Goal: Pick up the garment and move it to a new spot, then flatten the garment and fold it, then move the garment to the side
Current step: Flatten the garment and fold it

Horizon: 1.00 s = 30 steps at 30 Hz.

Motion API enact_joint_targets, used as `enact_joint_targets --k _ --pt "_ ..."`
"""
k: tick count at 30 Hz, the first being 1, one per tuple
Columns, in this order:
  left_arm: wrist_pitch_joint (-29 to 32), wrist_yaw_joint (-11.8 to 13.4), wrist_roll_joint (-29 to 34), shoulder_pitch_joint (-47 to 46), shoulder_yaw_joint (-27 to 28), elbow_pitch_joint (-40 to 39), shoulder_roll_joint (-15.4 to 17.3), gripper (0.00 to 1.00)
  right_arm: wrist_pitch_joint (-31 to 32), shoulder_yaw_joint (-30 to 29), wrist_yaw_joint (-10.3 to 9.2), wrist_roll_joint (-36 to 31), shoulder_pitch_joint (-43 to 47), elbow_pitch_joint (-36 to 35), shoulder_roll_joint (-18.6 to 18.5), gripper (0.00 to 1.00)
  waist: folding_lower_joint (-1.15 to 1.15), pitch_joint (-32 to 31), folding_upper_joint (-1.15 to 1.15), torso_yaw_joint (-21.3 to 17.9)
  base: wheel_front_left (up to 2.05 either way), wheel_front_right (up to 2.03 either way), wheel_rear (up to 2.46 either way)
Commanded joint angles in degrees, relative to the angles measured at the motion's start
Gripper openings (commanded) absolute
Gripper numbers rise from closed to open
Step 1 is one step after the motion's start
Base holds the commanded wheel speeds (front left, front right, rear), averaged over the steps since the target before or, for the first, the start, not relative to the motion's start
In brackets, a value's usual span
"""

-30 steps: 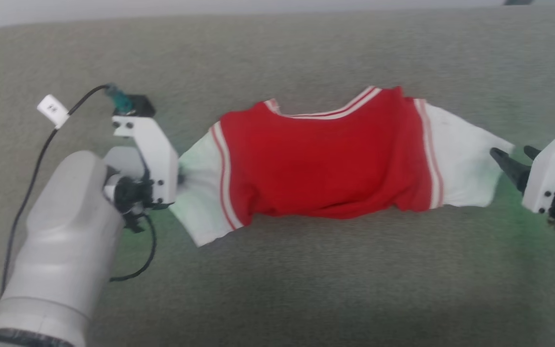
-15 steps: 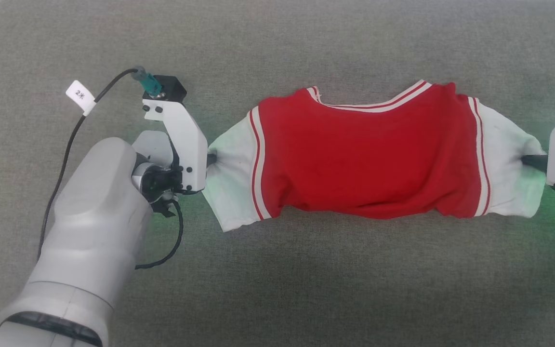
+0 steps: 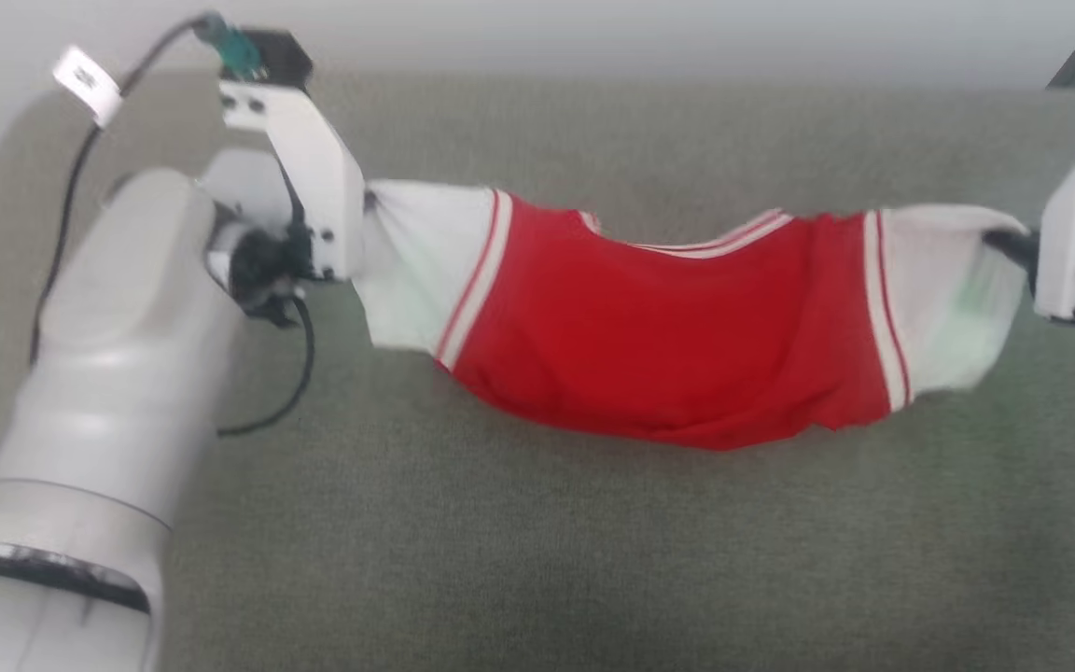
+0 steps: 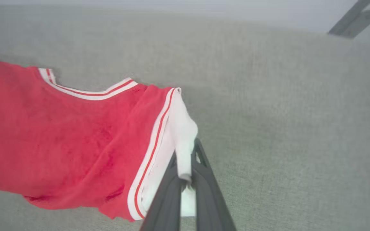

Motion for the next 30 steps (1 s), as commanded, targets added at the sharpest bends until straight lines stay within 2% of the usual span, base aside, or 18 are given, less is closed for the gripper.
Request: enact_joint_targets --k 1,14,22,30 --pt "0.3 0.0 0.0 -1.3 -0.1 -0.8 1.2 0.00 -0.9 0.8 -0.02 -0.4 -1.5 -1.4 0.1 0.00 0.00 -3.8 0.00 -0.9 0.00 0.00 0.00" --pt "1.7 1.6 -1.4 -7.5 2.2 -6.4 4.9 0.00 -2.1 6.5 -0.02 -0.7 -11.1 -7.3 2.8 0.00 0.00 -13.9 0.00 -4.0 0.00 0.00 0.00" --pt "2.5 2.9 -1.3 -10.0 2.7 -10.4 6.5 0.00 -5.0 9.0 -0.02 0.6 -16.7 -7.0 4.5 0.00 0.00 -15.2 0.00 -4.6 0.00 0.00 0.00" --pt "-1.5 3.2 0.8 -11.6 2.4 -12.1 8.1 0.00 -11.5 10.1 -0.03 -0.7 -20.6 -1.9 5.6 0.00 0.00 -14.0 0.00 -5.0 0.00 0.00 0.00"
